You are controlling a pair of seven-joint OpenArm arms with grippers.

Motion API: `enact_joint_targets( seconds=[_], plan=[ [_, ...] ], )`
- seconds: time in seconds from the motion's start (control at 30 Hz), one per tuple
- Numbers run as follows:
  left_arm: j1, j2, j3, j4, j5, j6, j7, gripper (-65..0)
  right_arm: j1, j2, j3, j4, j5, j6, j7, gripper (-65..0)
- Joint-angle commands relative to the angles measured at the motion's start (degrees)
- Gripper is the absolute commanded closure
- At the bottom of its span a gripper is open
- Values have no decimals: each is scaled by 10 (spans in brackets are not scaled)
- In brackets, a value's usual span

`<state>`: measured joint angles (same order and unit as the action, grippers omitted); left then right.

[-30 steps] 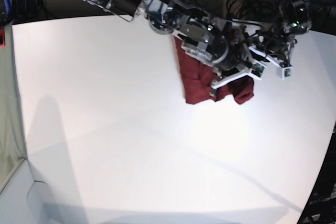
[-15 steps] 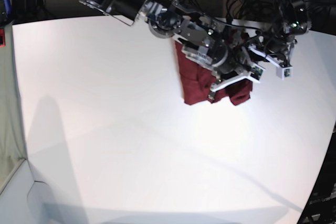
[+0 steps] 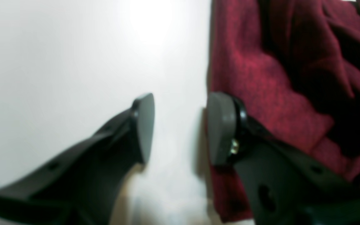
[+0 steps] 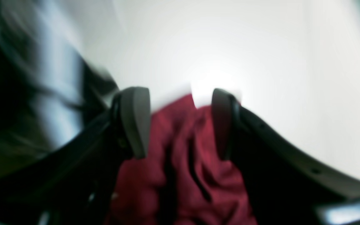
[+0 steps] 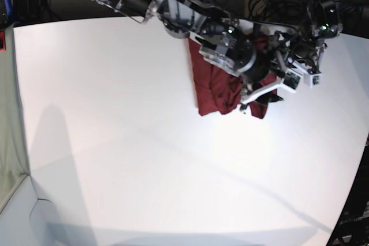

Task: Layout the t-shirt on the table in an organized manner, then fold the t-shirt properly
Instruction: 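Carry the held end with the right gripper over onto the folded half, then release the fabric with the right gripper and tuck the loose edge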

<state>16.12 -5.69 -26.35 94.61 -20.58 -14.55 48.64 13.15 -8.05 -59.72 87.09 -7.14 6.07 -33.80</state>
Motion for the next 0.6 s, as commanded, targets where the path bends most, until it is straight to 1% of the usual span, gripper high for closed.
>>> enact_joint_targets(
  seconds=[0.0, 0.07, 0.23, 0.37, 0.47, 0.57],
  plan=[
    [-4, -5, -1, 9, -5, 0, -7, -270, 3, -9, 10, 19, 0, -3, 14, -329],
    [-4, -6, -1, 9, -5, 0, -8, -270, 2, -7, 27, 30, 1, -4, 16, -331],
    [-4, -5, -1, 9, -5, -1, -8, -270, 1, 15, 90, 30, 1, -4, 13, -332],
    [-4, -4, -1, 9, -6, -1, -10, -270, 4, 16, 152, 4, 2, -3, 11, -333],
    [-4, -4, -1, 10, -5, -2, -9, -270, 3, 16, 174, -11, 2, -3, 11, -333],
    [-4, -4, -1, 10, -5, -2, -10, -270, 2, 17, 176, -29, 2, -3, 11, -333]
  ],
)
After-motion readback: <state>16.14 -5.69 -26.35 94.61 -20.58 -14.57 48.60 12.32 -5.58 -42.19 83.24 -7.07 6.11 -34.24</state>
